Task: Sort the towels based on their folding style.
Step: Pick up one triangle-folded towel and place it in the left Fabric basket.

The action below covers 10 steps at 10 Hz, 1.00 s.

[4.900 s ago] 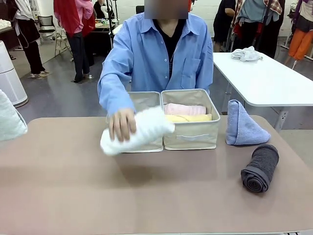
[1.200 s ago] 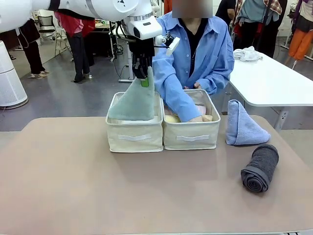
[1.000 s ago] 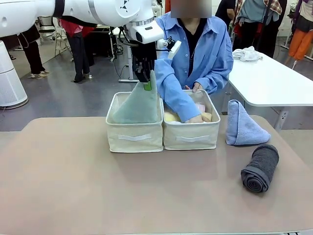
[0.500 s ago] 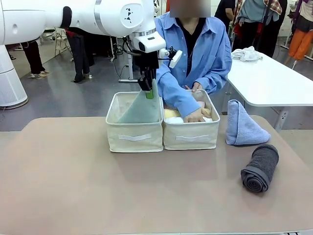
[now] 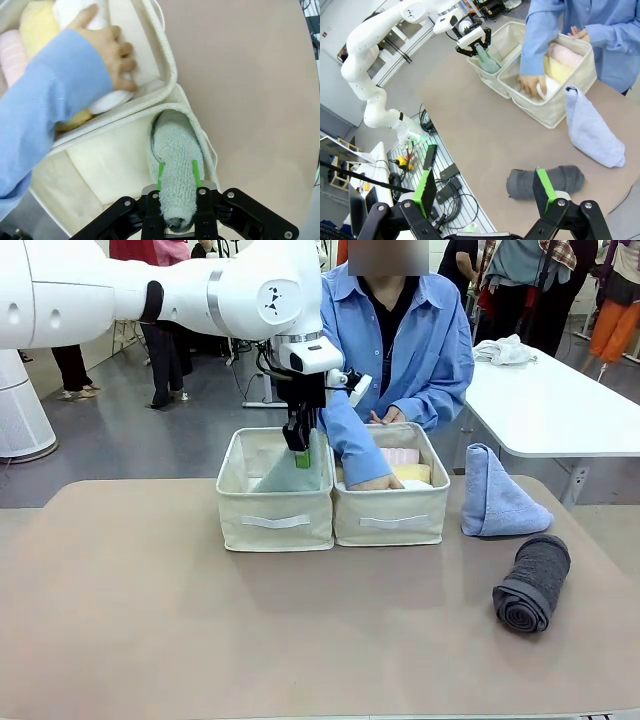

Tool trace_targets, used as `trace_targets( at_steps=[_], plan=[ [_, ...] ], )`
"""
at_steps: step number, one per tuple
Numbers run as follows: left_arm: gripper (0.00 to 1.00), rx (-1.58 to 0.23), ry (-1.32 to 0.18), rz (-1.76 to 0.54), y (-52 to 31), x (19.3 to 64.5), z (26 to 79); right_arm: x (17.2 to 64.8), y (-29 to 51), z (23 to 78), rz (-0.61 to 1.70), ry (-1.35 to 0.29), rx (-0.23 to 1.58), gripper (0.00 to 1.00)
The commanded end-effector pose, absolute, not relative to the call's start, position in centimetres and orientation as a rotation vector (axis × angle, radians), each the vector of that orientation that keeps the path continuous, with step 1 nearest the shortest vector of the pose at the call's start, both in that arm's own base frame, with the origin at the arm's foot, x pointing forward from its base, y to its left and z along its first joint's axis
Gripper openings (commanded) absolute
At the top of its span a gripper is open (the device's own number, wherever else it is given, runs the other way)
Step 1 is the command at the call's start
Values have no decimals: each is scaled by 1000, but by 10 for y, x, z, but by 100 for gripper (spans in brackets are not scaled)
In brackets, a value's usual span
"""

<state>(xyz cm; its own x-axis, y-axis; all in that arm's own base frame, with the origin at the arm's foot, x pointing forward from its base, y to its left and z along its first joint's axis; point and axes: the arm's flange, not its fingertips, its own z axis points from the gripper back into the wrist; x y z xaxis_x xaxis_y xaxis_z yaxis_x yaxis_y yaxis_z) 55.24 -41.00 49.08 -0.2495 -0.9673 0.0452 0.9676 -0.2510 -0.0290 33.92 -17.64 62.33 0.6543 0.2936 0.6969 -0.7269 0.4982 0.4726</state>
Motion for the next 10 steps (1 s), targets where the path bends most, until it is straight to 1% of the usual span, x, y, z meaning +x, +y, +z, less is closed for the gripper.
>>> trace_targets(
  at_steps=[1, 3, 6, 7, 8, 9, 10],
  plan=[
    [19, -78, 36, -1794, -417, 550, 489, 339, -176, 622, 671, -599, 852, 100],
    [19, -63, 77, -1791, -420, 550, 477, 339, -176, 622, 671, -599, 852, 100],
    [19, -57, 101, -1803, -422, 551, 465, 339, -176, 622, 671, -599, 852, 100],
    [78, -57, 80, -1813, -422, 551, 466, 339, -176, 622, 671, -599, 852, 100],
    [78, -56, 74, -1810, -422, 550, 467, 339, -176, 622, 671, -599, 852, 100],
    [100, -58, 70, -1813, -421, 551, 467, 339, -176, 622, 671, -599, 852, 100],
    [81, -58, 68, -1817, -421, 550, 467, 339, -176, 622, 671, -599, 852, 100]
  ],
)
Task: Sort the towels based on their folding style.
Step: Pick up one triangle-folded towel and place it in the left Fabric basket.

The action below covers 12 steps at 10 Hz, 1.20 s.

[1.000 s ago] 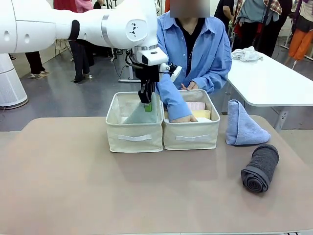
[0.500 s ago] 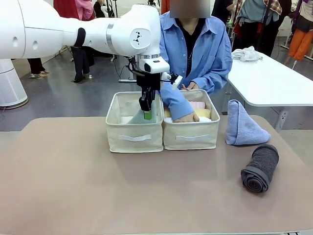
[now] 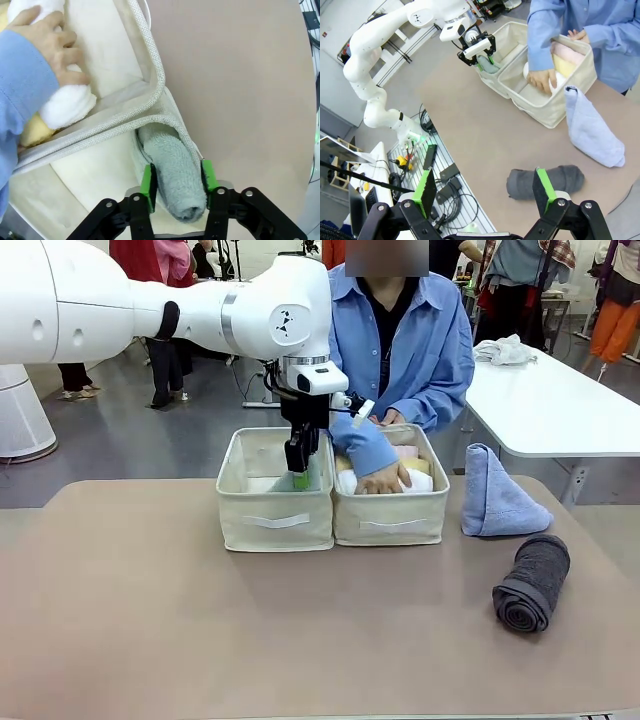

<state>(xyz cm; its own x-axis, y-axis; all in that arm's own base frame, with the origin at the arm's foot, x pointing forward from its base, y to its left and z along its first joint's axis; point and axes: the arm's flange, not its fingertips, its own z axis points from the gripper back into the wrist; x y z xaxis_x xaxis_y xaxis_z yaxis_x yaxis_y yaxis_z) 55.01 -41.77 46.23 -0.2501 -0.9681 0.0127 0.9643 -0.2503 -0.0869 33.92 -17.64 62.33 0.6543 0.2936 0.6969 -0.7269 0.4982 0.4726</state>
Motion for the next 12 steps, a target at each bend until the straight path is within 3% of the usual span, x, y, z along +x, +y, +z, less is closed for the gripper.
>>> trace_targets(
  at_steps=[1, 6, 9, 12],
  plan=[
    [100, -58, 67, -1821, -420, 550, 467, 339, -176, 622, 671, -599, 852, 100],
    [100, -68, 46, -1842, -418, 549, 471, 339, -176, 622, 671, -599, 852, 100],
    [100, -151, -252, -1839, -343, 530, 549, 339, -176, 622, 671, -599, 852, 100],
    [100, -213, -408, -1827, -246, 486, 604, 339, -176, 622, 671, -599, 852, 100]
  ],
)
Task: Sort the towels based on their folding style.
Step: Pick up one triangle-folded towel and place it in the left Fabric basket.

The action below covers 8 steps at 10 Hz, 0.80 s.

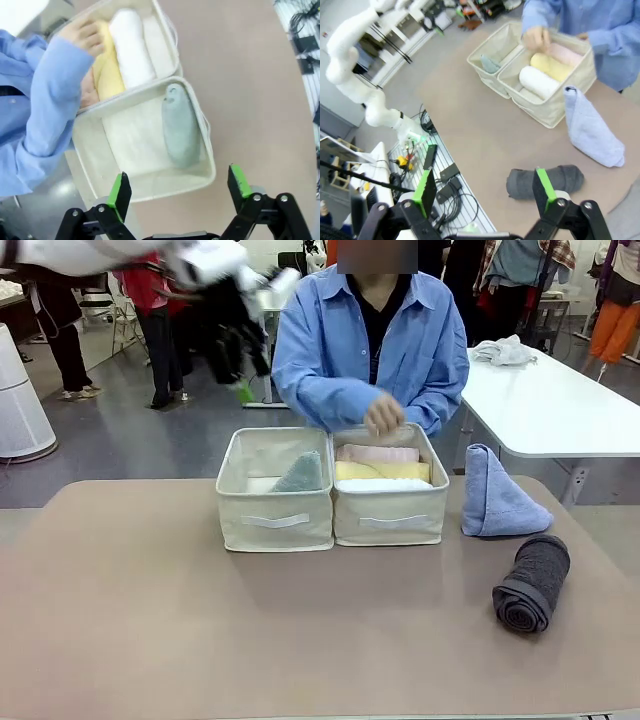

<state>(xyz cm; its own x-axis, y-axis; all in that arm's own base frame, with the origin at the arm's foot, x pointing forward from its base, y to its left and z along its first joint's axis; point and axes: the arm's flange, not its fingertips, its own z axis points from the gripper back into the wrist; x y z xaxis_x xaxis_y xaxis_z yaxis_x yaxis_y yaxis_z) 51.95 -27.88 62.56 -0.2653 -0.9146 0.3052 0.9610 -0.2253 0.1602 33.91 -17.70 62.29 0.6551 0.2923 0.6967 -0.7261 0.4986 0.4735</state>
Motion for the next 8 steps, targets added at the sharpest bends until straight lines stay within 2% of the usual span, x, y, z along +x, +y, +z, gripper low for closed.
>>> trace_targets(
  at_steps=[1, 8],
  plan=[
    [100, -228, -466, -1796, -216, 475, 613, 339, -176, 622, 671, -599, 852, 100],
    [100, -500, -573, -1545, -37, 452, 597, 339, -176, 622, 671, -599, 852, 100]
  ],
)
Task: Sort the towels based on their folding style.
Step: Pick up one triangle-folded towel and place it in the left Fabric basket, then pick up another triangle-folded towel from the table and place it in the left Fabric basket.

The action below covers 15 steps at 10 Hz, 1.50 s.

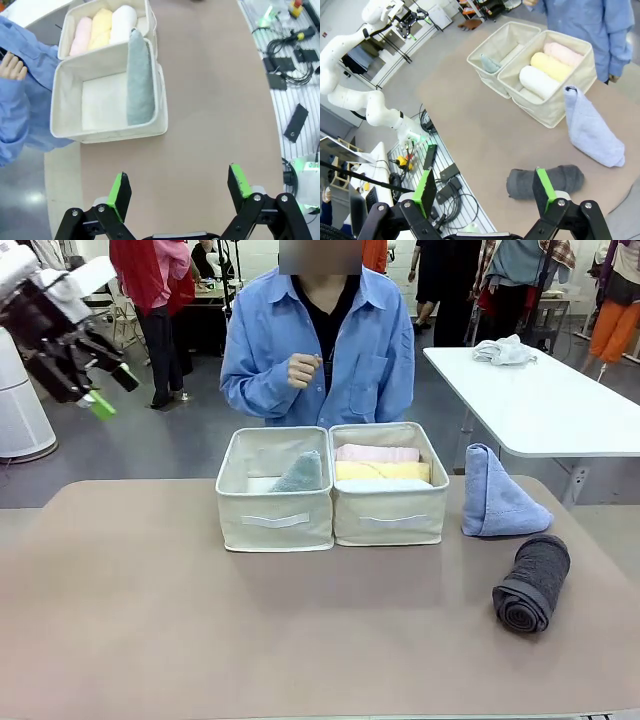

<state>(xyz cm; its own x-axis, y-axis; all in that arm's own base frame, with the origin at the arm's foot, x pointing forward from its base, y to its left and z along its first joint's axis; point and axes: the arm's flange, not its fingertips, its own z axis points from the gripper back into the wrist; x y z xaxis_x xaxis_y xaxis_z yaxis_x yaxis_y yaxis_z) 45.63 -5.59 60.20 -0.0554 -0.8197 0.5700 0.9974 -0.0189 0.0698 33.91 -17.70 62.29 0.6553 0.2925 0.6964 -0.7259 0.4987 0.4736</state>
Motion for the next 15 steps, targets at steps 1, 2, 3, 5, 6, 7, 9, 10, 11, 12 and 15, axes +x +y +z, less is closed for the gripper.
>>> trace_targets(
  at_steps=[1, 2, 3, 5, 6, 7, 9, 10, 11, 12, 15],
  plan=[
    [100, -553, -621, -1510, -17, 453, 594, 339, -176, 622, 671, -599, 852, 100],
    [100, -625, -678, -1505, 4, 454, 592, 339, -176, 622, 671, -599, 852, 100],
    [100, -670, -708, -1479, 27, 452, 587, 339, -176, 622, 671, -599, 852, 100],
    [100, -699, -774, -1427, 58, 449, 564, 339, -176, 622, 671, -599, 852, 100],
    [100, -707, -827, -1385, 74, 443, 559, 339, -176, 622, 671, -599, 852, 100],
    [100, -709, -864, -1340, 87, 434, 558, 339, -176, 622, 671, -599, 852, 100],
    [100, -684, -914, -1296, 100, 415, 568, 339, -176, 622, 671, -599, 852, 100],
    [100, -671, -920, -1286, 101, 409, 572, 339, -176, 622, 671, -599, 852, 100],
    [100, -665, -919, -1300, 96, 407, 575, 339, -176, 622, 671, -599, 852, 100],
    [100, -676, -904, -1321, 92, 407, 574, 339, -176, 622, 671, -599, 852, 100],
    [100, -669, -892, -1293, 107, 414, 577, 339, -176, 622, 671, -599, 852, 100]
  ],
)
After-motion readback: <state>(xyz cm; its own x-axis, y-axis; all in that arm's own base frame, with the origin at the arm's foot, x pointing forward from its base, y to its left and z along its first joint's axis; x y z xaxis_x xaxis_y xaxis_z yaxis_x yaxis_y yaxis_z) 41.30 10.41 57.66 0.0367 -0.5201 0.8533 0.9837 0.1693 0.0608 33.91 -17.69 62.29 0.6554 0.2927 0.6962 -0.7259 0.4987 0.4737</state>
